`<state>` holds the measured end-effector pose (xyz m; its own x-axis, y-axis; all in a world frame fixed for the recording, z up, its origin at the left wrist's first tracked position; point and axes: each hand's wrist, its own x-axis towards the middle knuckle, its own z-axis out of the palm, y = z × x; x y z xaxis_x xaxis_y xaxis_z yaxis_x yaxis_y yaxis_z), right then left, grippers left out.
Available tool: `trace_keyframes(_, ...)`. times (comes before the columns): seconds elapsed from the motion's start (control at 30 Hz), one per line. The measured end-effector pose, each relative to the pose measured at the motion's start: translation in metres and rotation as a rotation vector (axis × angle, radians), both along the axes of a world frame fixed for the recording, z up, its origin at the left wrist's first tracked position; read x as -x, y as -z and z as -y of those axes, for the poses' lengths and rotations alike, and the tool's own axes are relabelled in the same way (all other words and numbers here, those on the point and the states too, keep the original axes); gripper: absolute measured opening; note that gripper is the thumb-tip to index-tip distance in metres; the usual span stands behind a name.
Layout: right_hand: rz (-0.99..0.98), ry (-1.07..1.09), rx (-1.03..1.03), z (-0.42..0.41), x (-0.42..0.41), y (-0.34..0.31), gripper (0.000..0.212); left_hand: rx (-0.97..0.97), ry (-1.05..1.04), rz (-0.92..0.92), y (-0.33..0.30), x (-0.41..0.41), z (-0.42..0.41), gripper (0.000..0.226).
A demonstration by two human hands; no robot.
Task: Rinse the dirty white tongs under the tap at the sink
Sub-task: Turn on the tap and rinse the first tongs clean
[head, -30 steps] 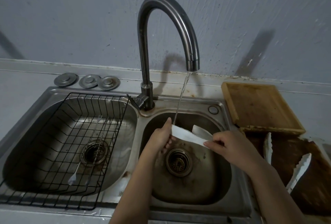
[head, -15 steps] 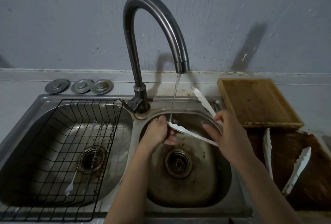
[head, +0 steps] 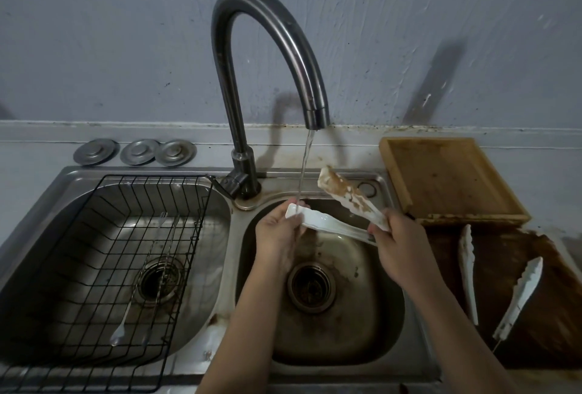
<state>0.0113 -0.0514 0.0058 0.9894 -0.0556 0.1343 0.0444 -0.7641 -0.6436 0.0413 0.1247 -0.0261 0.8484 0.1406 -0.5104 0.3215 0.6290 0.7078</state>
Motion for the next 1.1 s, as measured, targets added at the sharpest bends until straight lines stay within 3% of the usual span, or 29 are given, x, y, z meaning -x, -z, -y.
trace_keyframes(0.13, 0.062, 0.036, 0.057, -0.008, 0.002, 0.001, 0.005, -0.12, -0.158, 0.045, 0.0, 0.005, 0.016, 0.046)
trace_keyframes(0.27, 0.033, 0.039, -0.099, -0.008, 0.001, -0.001, 0.013, -0.203, -0.127, 0.022, 0.001, 0.009, 0.022, 0.032)
trace_keyframes(0.37, -0.022, 0.103, -0.28, -0.003, 0.001, 0.0, 0.027, -0.503, 0.048, 0.001, -0.003, 0.008, 0.011, 0.014)
trace_keyframes(0.5, -0.109, 0.164, -0.411, -0.002, 0.004, 0.007, 0.028, -0.678, 0.21, 0.057, -0.017, 0.006, -0.004, 0.04)
trace_keyframes(0.63, -0.175, 0.145, -0.588, -0.017, 0.006, 0.015, 0.03, -1.089, 0.118, 0.186, -0.042, 0.008, -0.018, 0.042)
trace_keyframes(0.77, -0.19, 0.097, -0.743, -0.037, 0.008, 0.019, 0.04, -1.331, 0.031, 0.339, -0.065, 0.015, -0.024, 0.049)
trace_keyframes(1.1, -0.169, 0.059, -0.819, -0.04, 0.009, 0.019, 0.036, -1.359, -0.002, 0.346, -0.064, 0.011, -0.027, 0.044)
